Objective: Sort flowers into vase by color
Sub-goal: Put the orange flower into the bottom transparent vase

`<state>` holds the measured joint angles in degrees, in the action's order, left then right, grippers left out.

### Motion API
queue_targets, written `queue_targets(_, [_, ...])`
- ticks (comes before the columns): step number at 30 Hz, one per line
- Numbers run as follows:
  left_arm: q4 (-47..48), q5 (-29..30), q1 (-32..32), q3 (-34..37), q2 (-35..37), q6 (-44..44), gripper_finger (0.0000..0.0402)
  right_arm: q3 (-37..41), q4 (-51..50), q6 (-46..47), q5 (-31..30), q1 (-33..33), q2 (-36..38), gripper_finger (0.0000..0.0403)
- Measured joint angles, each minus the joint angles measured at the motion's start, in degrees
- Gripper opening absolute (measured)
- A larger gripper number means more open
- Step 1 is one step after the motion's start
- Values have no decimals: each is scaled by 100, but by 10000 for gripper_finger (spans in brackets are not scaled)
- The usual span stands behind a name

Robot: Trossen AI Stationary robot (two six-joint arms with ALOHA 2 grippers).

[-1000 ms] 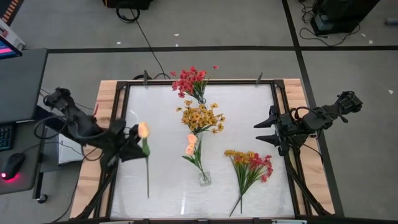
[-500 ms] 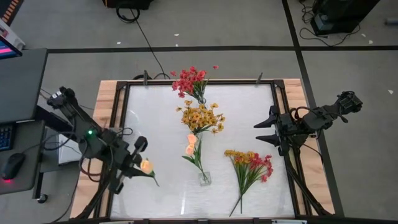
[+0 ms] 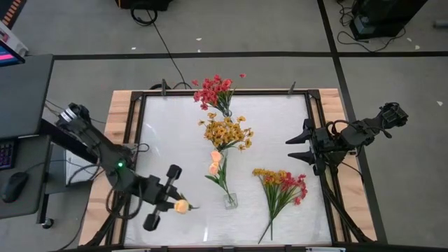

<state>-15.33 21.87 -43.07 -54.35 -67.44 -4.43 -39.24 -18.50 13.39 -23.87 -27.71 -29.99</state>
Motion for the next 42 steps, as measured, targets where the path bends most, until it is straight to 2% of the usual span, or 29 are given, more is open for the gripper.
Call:
queue_targets(6, [-374,-25,300,0,-389,-133,18,2,2,0,2,0,0,225])
queue_targets(13, [-652,-601,741,0,-693,-131,18,1,1,2,1,0,0,225])
queue_targets(18, [-1031,-669,928,0,-895,-131,18,1,2,2,1,0,0,225])
queue_targets(35, [-1596,-1281,1602,-4,-1095,96,18,2,2,2,0,0,2,225])
queue_targets(42, [-2104,-1432,1624,-4,-1521,232,18,0,2,0,2,-2,0,225])
